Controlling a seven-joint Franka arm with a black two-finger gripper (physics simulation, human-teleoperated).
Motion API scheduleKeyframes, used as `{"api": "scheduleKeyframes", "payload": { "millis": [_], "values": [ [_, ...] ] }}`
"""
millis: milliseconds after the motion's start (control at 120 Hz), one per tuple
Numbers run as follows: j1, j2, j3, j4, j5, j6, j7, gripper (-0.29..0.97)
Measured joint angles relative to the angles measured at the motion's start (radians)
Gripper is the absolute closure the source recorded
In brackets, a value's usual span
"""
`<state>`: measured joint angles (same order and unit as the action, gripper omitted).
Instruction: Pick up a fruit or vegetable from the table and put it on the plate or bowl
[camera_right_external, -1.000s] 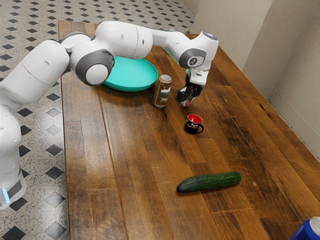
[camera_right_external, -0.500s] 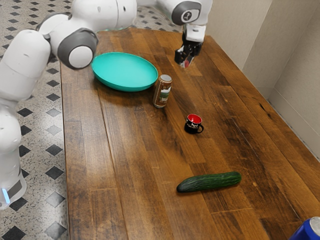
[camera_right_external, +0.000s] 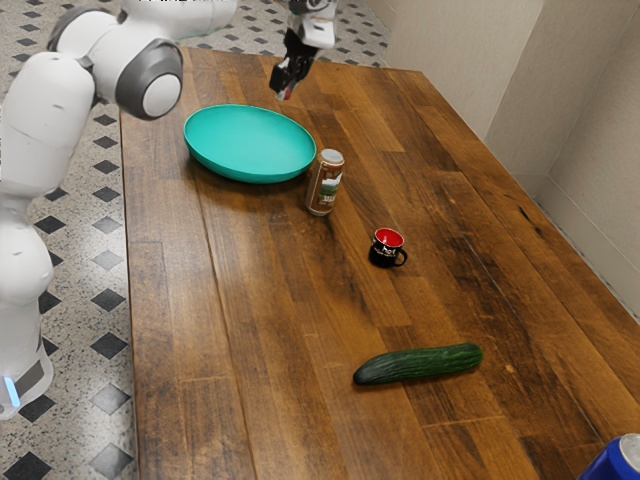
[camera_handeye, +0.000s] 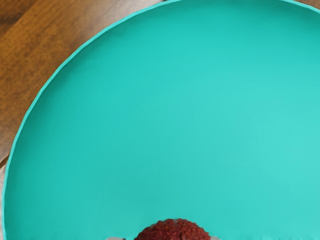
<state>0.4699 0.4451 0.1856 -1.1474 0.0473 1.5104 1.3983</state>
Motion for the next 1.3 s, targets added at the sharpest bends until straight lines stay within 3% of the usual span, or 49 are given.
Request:
{"api": "scheduleKeyframes", "payload": {
  "millis": [317, 442, 575, 642, 767, 817, 967, 1300],
  "values": [
    [0.068, 0.017, -0.001, -0.055, -0.001, -0.007, 0.009, 0.53],
    [0.067, 0.026, -0.006, -0.056, 0.001, -0.01, 0.011, 0.24],
    [0.054, 0.02, -0.012, -0.05, 0.003, -0.016, 0.014, 0.09],
    [-0.021, -0.037, -0.015, -0.039, 0.004, -0.028, 0.014, 0.06],
    [-0.316, -0.123, -0.02, 0.015, 0.005, -0.037, 0.015, 0.03],
    [-0.386, -0.126, -0.061, 0.022, 0.004, -0.029, 0.015, 0.02],
    [-0.434, -0.072, -0.205, 0.024, -0.008, 0.003, 0.012, 0.01],
    [-0.583, 0.033, -0.219, -0.006, -0.025, 0.024, -0.009, 0.0]
  ]
}}
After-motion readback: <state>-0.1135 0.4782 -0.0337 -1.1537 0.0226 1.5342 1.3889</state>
